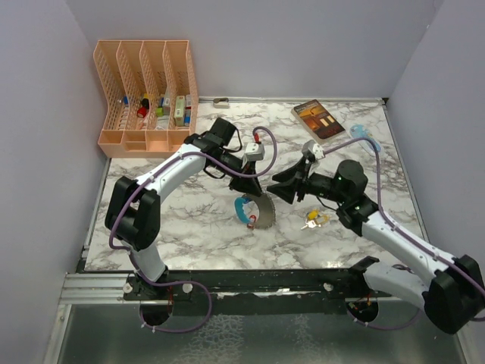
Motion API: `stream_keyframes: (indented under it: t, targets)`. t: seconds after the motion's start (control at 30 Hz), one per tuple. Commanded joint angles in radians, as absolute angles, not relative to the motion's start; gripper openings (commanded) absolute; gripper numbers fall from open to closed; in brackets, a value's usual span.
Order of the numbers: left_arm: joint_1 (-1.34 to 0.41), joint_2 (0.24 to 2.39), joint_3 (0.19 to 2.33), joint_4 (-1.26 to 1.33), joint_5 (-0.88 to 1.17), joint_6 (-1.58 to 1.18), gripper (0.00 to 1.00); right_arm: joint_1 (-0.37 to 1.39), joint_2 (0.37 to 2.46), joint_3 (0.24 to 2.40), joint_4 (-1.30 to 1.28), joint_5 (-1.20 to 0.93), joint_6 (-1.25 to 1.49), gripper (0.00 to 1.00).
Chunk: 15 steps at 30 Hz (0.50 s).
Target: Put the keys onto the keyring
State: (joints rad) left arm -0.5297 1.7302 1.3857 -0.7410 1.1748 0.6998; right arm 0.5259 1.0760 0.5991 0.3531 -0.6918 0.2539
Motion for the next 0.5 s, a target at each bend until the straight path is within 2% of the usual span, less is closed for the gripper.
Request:
stream_keyframes:
  t: [0.0, 0.17, 0.27, 0.47]
  targets:
    - [-0.524, 1.727, 1.423, -0.740, 1.187, 0.672, 0.00, 0.522, 0.944, 0.628, 0.255, -0.525, 0.168, 0.47]
    - [-0.524, 1.706, 1.431, -0.740, 1.164, 0.665, 0.00, 0.522, 0.895, 0.692, 0.082, -0.369, 0.121, 0.46]
    - [-0.522, 1.703, 1.445, -0.752, 1.162, 0.666, 0.00, 0.521, 0.903, 0.728, -0.021, -0.290, 0.116, 0.40]
    - [-0.522, 1.703, 1.431, -0.744, 1.150, 0.675, 0.00, 0.521, 0.924, 0.723, -0.075, -0.384, 0.136, 0.29]
